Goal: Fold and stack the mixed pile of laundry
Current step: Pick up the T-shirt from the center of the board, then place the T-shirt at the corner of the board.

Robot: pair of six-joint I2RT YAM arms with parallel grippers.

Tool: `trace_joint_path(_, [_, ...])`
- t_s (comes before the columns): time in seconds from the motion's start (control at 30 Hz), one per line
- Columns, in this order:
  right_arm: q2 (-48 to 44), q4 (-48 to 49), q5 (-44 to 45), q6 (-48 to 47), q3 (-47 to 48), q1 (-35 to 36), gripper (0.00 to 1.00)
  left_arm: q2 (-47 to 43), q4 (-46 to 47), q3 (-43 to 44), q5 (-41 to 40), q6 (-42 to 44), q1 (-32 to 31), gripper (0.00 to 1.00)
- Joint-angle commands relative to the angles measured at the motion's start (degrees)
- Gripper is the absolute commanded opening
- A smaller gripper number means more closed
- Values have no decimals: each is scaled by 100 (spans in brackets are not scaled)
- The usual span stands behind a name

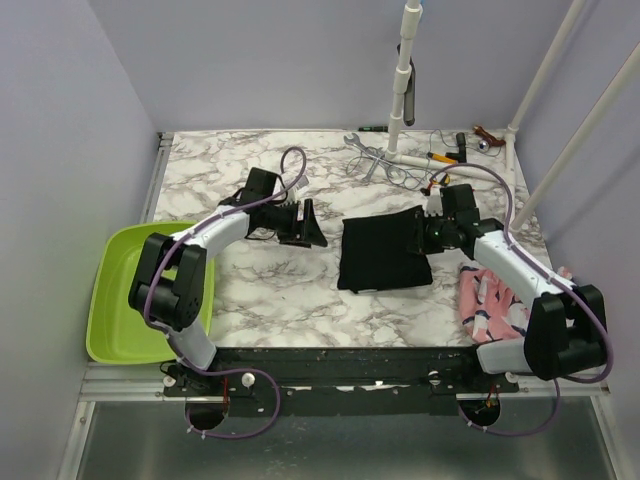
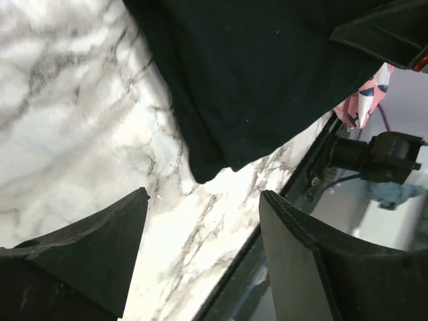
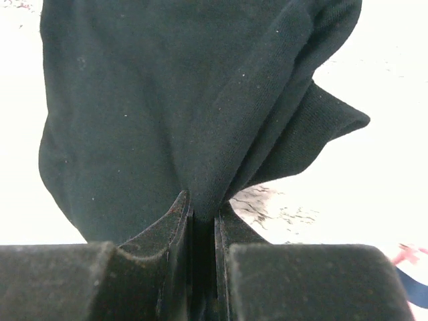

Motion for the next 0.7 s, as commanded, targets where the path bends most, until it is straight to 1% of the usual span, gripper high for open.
trace_joint_path(0.0, [-287, -1037, 366, -1020, 430, -1, 1, -521, -596, 465, 140, 1625, 65, 71])
trace_joint_path(0.1, [-440, -1549, 828, -1330, 693, 1, 1, -838, -782, 437, 25, 2181, 83, 74])
trace_joint_path(0.2, [-796, -1861, 1137, -1676, 885, 1, 1, -1069, -926, 415, 65, 2437, 83, 77])
trace_joint_path(0.3, [-1181, -2495, 1702, -2149, 1050, 1, 1, -1255, -920, 362, 151, 2654, 83, 86])
trace_joint_path(0.33, [-1278, -2797, 1903, -2325, 1112, 0, 1, -1322, -902, 349, 148, 2679, 83, 91])
trace_joint_path(0.43, [-1663, -3354, 2673, -2477, 1107, -5, 1, -1458, -850, 304, 139, 2707, 83, 91])
trace_joint_path(0.53, [-2138, -3721, 2927, -2709, 1067, 1, 1, -1522, -814, 265, 207, 2715, 68, 92])
trace_joint_path(0.67, [-2335, -4303, 3430, -2729, 1133, 0, 1, -1521, -799, 256, 266, 2701, 48, 92])
